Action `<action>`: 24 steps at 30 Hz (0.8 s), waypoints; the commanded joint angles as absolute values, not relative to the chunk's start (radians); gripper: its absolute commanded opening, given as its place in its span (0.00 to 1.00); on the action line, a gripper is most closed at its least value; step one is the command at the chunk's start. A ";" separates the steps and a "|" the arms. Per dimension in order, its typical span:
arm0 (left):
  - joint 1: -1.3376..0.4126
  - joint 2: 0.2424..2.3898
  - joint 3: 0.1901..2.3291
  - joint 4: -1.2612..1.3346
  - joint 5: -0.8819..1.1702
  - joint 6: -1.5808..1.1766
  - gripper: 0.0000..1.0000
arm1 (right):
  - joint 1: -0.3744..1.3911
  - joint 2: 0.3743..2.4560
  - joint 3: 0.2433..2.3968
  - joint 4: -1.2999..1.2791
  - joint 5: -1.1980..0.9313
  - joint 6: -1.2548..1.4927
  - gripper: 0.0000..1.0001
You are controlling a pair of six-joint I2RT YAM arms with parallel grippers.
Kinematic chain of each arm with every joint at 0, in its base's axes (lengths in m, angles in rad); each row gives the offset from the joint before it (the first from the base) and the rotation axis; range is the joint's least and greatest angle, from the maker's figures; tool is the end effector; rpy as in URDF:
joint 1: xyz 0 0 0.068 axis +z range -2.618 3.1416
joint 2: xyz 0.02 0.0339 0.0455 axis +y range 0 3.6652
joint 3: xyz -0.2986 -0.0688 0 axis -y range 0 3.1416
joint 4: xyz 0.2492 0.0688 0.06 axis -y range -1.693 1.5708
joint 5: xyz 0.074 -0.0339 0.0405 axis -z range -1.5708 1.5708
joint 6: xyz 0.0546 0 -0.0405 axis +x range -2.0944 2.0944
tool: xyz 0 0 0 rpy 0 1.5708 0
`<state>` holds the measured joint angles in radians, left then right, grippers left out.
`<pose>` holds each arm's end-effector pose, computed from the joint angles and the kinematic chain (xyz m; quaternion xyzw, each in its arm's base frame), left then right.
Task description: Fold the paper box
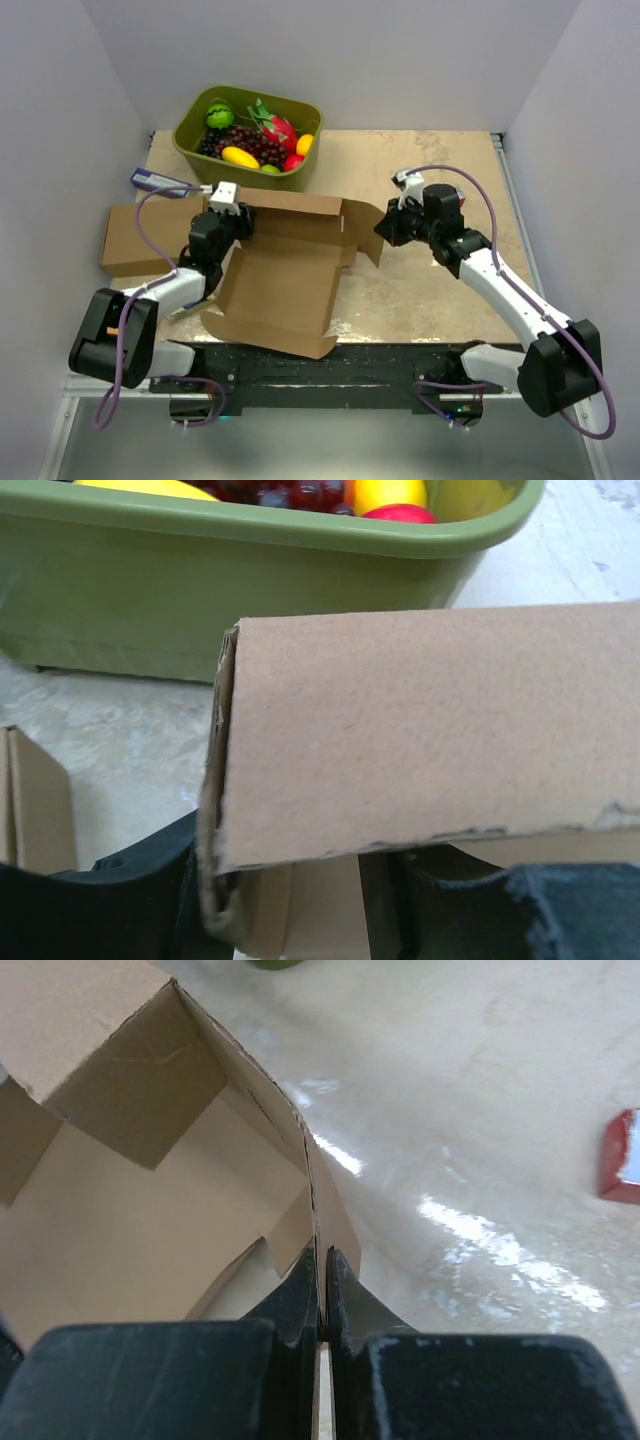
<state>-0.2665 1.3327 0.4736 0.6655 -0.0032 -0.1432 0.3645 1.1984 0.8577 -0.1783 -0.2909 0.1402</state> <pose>0.2740 -0.0746 0.2294 0.0466 0.7707 -0.1281 0.6224 0.2522 0.1130 0.3023 -0.1681 0.8422 0.2454 0.4497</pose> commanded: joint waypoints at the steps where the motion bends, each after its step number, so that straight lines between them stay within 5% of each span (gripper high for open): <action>1: -0.235 1.299 0.457 0.758 0.043 -0.126 0.49 | 0.373 1.170 0.940 -0.245 -0.560 0.120 0.00; 13: -0.192 1.285 0.437 0.762 0.055 -0.136 0.51 | 0.379 1.212 1.035 -0.432 -0.821 -0.036 0.00; 24: -0.258 1.059 0.356 0.764 -0.041 -0.225 0.66 | 0.390 1.262 1.060 -0.394 -0.600 -0.060 0.00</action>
<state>-0.2005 1.1900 0.3782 0.6918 0.0071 -0.1677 0.3779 1.2316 1.0088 -0.4534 -0.6502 -0.0387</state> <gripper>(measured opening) 0.643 0.017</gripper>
